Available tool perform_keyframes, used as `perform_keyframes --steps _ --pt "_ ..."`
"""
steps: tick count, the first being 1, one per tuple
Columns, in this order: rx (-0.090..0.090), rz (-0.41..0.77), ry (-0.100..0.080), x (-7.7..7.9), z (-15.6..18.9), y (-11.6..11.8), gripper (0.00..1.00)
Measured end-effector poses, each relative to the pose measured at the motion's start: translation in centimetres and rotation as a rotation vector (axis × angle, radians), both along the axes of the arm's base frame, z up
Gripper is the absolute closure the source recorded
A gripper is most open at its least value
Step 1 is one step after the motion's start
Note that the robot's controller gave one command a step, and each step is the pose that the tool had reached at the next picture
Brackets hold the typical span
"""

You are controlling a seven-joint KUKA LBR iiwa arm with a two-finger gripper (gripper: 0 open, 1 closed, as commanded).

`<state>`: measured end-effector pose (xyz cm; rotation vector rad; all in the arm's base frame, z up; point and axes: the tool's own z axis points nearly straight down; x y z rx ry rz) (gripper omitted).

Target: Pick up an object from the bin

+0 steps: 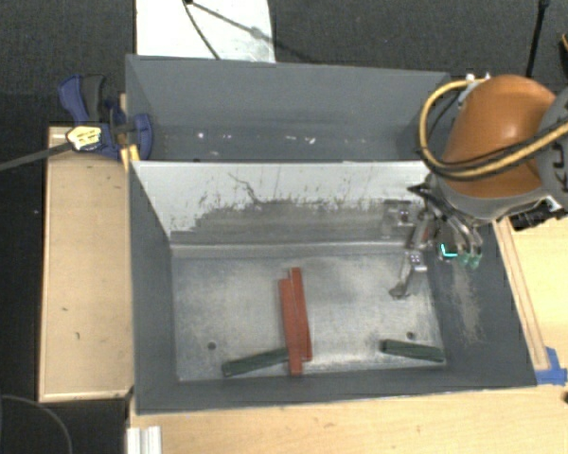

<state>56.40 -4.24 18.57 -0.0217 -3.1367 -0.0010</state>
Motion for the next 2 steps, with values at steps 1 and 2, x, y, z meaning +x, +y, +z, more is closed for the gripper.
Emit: perform_keyframes --steps 1,2 --pt "-0.001 0.129 0.002 -4.9 -8.8 -7.0 0.0" --pt "-0.001 -0.138 -0.011 -4.2 -6.5 -5.8 0.0"
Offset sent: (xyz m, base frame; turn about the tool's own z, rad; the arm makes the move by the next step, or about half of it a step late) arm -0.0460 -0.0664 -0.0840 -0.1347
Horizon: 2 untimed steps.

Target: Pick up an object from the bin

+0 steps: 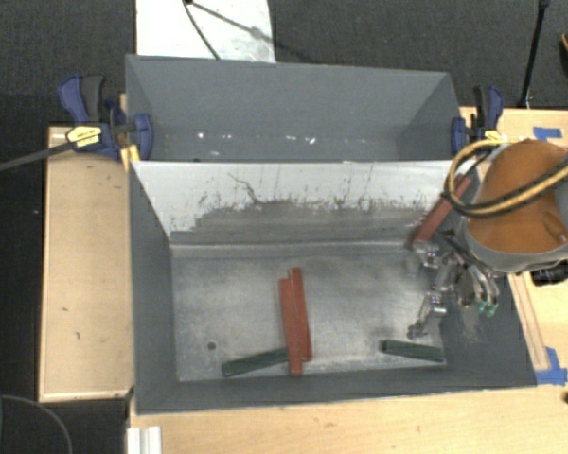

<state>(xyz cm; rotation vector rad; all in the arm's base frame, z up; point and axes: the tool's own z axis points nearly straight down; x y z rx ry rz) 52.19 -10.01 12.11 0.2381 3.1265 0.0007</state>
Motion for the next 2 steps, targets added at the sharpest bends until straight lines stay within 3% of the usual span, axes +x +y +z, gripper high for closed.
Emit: perform_keyframes --steps 1,2 --pt "0.0 0.125 0.002 -3.93 -5.0 -1.65 0.0" --pt "-0.001 0.128 0.001 -3.83 -4.83 -1.64 1.0"
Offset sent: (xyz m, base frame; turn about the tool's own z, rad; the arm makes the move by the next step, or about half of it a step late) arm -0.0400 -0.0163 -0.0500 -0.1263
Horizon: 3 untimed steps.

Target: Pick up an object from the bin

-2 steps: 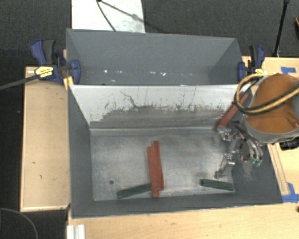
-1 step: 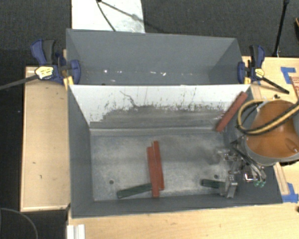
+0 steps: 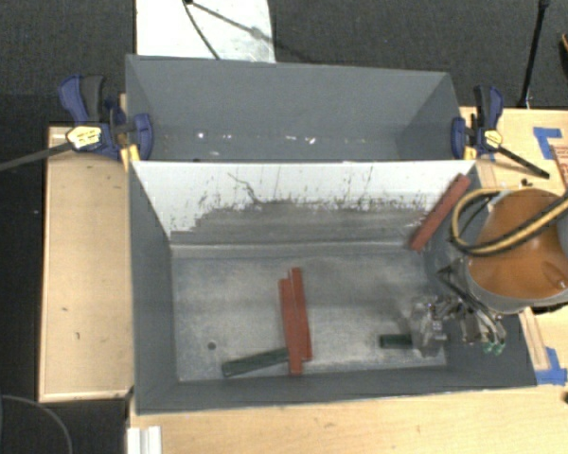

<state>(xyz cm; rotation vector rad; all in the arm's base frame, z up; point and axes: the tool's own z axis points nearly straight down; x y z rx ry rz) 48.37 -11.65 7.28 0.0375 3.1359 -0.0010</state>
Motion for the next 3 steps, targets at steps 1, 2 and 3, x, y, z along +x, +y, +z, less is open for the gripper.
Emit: perform_keyframes --steps 1,2,3 --pt "-0.003 0.348 -0.004 3.2 17.8 2.6 1.0" --pt "0.0 0.343 0.003 3.0 17.4 2.6 0.0" --pt "0.003 0.639 0.01 -0.4 3.9 8.6 0.0"
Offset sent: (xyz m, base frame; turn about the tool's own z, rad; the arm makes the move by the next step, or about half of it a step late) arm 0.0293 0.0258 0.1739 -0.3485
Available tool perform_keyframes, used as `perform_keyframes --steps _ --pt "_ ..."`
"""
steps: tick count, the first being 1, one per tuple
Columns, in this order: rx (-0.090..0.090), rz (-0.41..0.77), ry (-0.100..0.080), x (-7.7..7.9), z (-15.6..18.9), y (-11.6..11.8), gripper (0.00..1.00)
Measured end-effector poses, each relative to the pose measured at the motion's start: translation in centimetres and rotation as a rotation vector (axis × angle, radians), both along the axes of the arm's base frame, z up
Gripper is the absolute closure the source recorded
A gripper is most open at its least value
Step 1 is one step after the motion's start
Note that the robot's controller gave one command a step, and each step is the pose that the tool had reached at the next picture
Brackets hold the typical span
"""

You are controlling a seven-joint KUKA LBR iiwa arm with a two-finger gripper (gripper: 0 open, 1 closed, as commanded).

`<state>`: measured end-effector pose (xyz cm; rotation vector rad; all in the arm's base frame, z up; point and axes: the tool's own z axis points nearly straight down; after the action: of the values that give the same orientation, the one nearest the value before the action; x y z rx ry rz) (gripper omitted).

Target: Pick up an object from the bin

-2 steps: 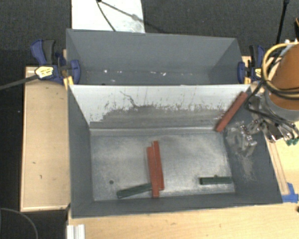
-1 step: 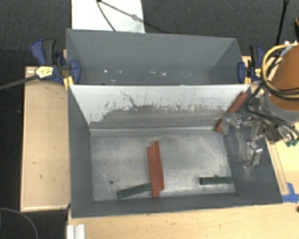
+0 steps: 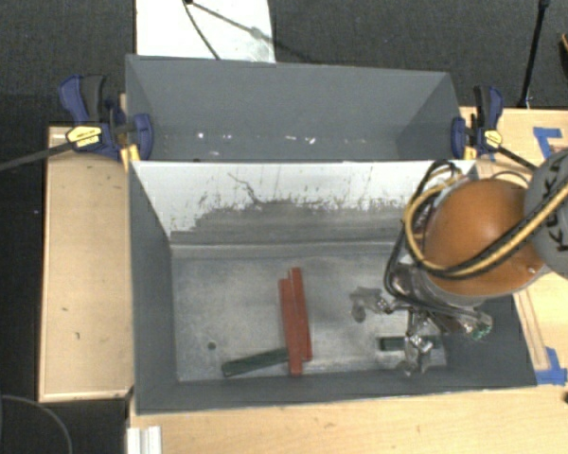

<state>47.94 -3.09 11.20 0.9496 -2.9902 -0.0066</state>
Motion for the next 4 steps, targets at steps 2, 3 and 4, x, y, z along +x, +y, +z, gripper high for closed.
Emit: perform_keyframes --steps 2,3,4 --pt "-0.003 -0.063 -0.023 0.5 -3.9 -10.1 0.0" --pt "-0.003 -0.052 -0.019 0.5 -3.9 -8.1 0.0" --pt "-0.004 -0.072 -0.023 0.3 -3.9 -7.3 0.0"
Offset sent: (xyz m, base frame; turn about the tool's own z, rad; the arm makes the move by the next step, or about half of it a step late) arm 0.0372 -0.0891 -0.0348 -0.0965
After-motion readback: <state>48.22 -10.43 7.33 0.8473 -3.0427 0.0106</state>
